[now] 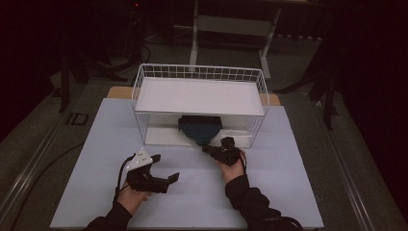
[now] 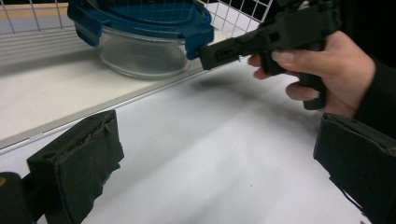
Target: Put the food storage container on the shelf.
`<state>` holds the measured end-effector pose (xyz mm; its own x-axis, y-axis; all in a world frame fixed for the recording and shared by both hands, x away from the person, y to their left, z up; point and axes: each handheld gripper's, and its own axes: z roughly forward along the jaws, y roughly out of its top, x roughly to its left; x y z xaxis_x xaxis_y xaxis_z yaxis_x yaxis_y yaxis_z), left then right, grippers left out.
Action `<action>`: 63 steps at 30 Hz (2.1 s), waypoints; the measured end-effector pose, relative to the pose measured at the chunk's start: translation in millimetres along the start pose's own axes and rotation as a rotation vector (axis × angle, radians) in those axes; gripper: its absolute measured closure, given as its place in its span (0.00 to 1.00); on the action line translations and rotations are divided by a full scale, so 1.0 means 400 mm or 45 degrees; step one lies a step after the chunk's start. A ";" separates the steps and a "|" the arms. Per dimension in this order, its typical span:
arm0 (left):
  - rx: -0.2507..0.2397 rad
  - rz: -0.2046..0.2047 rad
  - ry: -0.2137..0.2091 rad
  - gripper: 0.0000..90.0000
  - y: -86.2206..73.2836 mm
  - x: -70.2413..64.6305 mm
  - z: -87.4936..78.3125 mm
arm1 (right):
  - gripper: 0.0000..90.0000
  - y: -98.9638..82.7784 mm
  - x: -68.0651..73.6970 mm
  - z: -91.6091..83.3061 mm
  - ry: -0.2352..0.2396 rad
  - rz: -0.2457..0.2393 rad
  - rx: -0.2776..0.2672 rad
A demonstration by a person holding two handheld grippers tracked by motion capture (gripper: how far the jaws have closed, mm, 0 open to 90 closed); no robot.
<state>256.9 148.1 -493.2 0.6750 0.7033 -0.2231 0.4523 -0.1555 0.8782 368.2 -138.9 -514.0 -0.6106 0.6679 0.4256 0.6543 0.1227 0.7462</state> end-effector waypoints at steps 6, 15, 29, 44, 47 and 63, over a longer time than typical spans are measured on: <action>-0.005 -0.005 0.002 0.01 -0.001 0.001 0.000 | 1.00 0.012 -0.006 0.011 -0.003 0.004 -0.019; -0.003 0.001 0.000 0.01 -0.002 0.000 0.000 | 1.00 0.027 -0.008 0.032 -0.006 -0.004 -0.016; -0.012 0.017 -0.003 0.01 0.002 -0.010 -0.006 | 0.36 -0.005 0.051 -0.012 0.071 -0.120 -0.081; -0.018 0.045 -0.032 0.01 0.004 -0.020 -0.021 | 0.18 -0.057 0.040 -0.116 0.117 -0.231 -0.141; -0.019 0.043 -0.036 0.01 0.002 -0.018 -0.027 | 0.18 -0.069 0.029 -0.138 0.112 -0.225 -0.145; -0.020 0.061 -0.033 0.01 -0.013 -0.011 -0.080 | 0.18 -0.128 0.008 -0.237 0.065 -0.243 -0.119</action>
<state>232.8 168.0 -483.2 0.7109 0.6768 -0.1911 0.4100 -0.1780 0.8945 290.2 -212.8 -502.3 -0.7426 0.6010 0.2957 0.4819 0.1729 0.8590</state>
